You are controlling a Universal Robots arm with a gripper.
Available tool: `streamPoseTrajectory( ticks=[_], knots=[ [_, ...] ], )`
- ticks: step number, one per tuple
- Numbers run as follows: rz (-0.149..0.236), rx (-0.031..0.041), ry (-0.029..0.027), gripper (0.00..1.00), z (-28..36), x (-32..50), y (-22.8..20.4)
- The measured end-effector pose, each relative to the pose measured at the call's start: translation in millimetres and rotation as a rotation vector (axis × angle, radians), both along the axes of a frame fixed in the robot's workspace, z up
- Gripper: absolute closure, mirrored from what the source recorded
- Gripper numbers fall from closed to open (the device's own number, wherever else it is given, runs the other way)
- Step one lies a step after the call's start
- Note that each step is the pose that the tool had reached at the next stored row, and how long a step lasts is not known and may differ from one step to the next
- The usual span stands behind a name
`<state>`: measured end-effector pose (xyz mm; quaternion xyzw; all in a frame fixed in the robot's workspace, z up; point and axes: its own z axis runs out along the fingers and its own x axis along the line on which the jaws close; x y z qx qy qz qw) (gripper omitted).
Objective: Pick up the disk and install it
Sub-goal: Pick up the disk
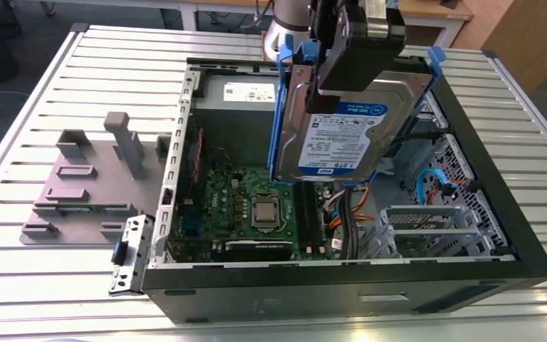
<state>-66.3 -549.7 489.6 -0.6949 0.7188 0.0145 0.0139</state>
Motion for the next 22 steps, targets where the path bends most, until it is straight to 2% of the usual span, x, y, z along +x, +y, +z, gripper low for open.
streamPoseTrajectory(
  ticks=[22],
  knots=[
    [0.000,0.0000,0.0000,0.64,0.0,8.2,0.0]
  ],
)
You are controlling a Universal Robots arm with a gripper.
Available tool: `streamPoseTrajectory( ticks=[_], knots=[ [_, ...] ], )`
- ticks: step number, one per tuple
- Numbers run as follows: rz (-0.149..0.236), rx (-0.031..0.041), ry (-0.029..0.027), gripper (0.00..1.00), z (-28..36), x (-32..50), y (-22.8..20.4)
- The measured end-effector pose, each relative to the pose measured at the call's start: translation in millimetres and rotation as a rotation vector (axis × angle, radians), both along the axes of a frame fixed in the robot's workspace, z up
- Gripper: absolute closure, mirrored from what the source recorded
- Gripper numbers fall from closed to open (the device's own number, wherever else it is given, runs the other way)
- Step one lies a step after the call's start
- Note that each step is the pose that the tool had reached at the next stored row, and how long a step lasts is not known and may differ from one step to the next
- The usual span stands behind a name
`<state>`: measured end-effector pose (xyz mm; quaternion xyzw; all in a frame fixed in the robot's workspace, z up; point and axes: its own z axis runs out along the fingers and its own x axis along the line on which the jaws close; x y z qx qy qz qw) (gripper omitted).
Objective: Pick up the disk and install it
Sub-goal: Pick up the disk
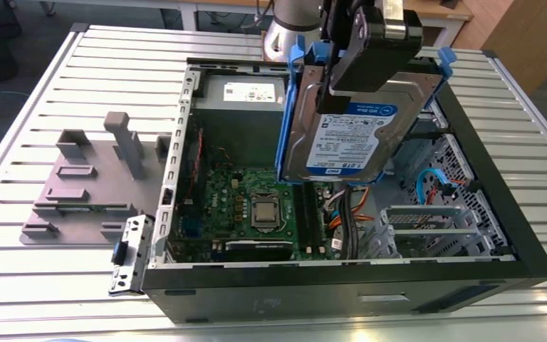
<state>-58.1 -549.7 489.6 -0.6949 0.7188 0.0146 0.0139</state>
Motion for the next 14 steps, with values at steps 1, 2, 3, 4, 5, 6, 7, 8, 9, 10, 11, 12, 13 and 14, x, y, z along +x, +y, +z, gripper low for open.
streamPoseTrajectory(
  ticks=[1,2,3,4,5,6,7,8,9,10,11,12,13,14],
  knots=[
    [0.000,0.0000,0.0000,0.64,0.0,0.3,0.0],
    [0.000,0.0001,0.0000,0.64,0.0,0.6,0.0],
    [0.000,0.0001,0.0000,0.64,0.0,0.9,0.0],
    [0.000,0.0000,0.0000,0.64,0.0,1.2,0.0],
    [0.000,0.0000,0.0000,0.64,0.0,1.5,0.0],
    [0.000,0.0000,0.0000,0.64,0.0,1.9,0.0],
    [0.000,0.0000,0.0000,0.64,0.0,2.3,0.0],
    [0.000,0.0000,0.0000,0.64,0.0,2.7,0.0],
    [0.000,0.0000,0.0000,0.64,0.0,3.1,0.0],
    [0.000,0.0000,0.0000,0.64,0.0,3.4,0.0],
    [0.000,0.0000,0.0000,0.64,0.0,3.8,0.0],
    [0.000,0.0000,0.0000,0.64,0.0,4.1,0.0],
    [0.000,0.0000,0.0000,0.64,0.0,4.4,0.0],
    [0.000,0.0001,-0.0001,0.64,0.0,4.8,0.0]
  ],
)
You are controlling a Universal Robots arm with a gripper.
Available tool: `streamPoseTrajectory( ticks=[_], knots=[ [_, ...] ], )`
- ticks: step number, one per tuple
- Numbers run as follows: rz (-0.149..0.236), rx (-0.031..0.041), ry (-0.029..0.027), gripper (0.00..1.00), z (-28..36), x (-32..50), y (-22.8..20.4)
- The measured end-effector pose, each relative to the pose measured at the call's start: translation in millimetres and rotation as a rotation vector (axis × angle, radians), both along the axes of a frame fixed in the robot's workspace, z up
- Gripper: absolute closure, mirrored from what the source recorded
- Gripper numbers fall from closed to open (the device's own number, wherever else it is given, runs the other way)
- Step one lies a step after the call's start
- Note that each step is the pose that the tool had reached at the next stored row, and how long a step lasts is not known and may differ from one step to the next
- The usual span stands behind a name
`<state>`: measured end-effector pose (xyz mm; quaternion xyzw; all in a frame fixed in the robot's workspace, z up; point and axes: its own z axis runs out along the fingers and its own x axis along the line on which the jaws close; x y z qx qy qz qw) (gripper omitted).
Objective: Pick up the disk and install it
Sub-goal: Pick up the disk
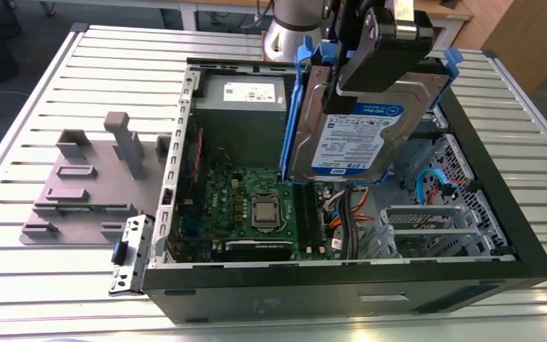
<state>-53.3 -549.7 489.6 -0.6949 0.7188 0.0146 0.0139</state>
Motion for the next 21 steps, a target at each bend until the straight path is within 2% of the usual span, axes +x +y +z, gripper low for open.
streamPoseTrajectory(
  ticks=[21],
  knots=[
    [0.000,0.0000,0.0001,0.64,0.0,7.6,0.0]
  ],
)
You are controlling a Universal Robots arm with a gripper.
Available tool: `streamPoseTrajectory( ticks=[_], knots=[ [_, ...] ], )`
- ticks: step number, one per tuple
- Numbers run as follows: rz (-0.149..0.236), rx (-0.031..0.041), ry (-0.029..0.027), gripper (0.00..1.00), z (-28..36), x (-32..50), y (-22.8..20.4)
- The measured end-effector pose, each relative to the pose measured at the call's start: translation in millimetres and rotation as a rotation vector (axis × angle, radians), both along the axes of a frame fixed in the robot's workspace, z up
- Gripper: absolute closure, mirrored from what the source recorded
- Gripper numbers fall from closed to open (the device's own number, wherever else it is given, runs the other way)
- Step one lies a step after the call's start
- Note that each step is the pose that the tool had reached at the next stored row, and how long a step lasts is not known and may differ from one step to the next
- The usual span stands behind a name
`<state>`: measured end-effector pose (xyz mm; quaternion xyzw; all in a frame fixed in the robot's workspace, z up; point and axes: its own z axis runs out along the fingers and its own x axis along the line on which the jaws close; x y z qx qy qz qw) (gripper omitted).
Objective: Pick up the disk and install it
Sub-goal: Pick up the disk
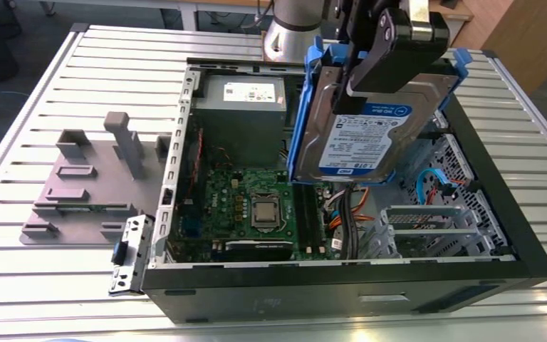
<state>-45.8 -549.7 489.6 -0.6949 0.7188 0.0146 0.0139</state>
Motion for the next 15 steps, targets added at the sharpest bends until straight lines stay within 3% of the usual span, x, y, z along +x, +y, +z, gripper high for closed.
streamPoseTrajectory(
  ticks=[15],
  knots=[
    [0.000,0.0000,0.0000,0.64,0.0,5.3,0.0]
  ],
)
